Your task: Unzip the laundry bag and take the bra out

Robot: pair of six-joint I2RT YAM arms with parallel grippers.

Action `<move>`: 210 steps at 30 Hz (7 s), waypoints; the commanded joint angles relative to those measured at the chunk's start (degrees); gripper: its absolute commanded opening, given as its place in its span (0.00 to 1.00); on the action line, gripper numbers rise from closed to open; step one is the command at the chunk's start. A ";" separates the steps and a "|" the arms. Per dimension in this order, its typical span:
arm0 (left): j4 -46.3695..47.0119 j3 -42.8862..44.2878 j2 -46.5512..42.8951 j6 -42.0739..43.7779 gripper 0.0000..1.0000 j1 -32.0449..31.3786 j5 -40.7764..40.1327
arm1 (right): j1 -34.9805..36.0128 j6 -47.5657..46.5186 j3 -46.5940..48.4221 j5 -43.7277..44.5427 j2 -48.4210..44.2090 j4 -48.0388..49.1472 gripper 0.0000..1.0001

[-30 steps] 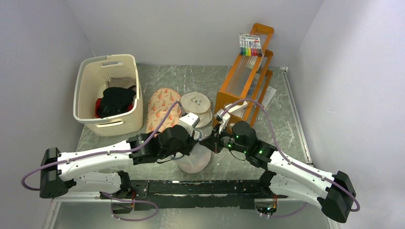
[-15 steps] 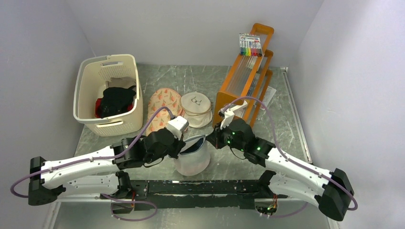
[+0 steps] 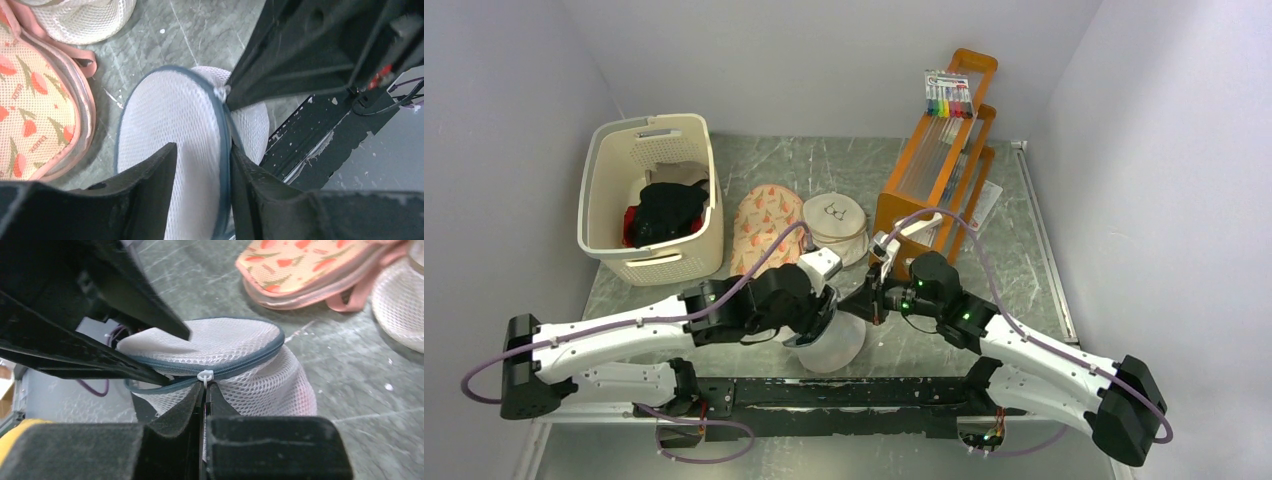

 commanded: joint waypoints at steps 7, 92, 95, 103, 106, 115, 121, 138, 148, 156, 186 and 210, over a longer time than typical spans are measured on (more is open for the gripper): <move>-2.33 8.79 8.87 3.13 0.51 0.01 -1.13 | 1.28 -0.07 -0.85 -4.56 -2.14 4.86 0.00; -3.51 11.33 7.48 6.04 0.56 -0.01 -3.74 | 1.52 -1.23 0.09 1.15 -0.16 2.61 0.00; -4.99 12.74 9.16 6.42 0.37 0.01 -4.07 | 1.51 -1.00 -0.13 1.95 -1.33 2.08 0.00; -5.62 12.10 2.49 8.39 0.07 0.01 -2.09 | 1.47 -2.24 0.27 6.91 -1.77 -0.71 0.00; -2.96 10.27 -2.86 10.73 0.07 0.01 1.18 | 1.46 -2.29 0.46 8.66 -0.47 -0.72 0.00; 4.09 6.93 -14.99 14.60 0.07 0.01 14.55 | 1.50 -3.64 1.49 6.38 1.61 0.29 0.00; 11.52 4.86 -17.61 15.22 0.07 0.01 18.47 | 1.50 -3.59 0.66 5.10 1.70 1.85 0.00; -6.72 17.44 -10.04 17.03 0.07 0.01 20.87 | 1.46 -13.09 5.87 10.85 1.28 -10.44 0.10; -6.82 17.99 -8.43 11.03 0.07 0.01 15.68 | 1.45 -11.13 9.33 15.35 3.57 -12.41 0.15; -1.62 14.91 -8.42 2.20 0.07 0.08 4.97 | 1.49 -3.78 13.74 21.68 -0.24 -25.74 0.60; -14.35 23.57 1.32 -2.24 0.07 14.47 8.12 | 6.29 2.96 9.76 33.09 4.49 -28.13 0.10; -8.22 13.72 14.18 15.30 0.44 47.56 33.05 | 5.64 -1.26 8.75 28.46 2.62 -24.61 0.00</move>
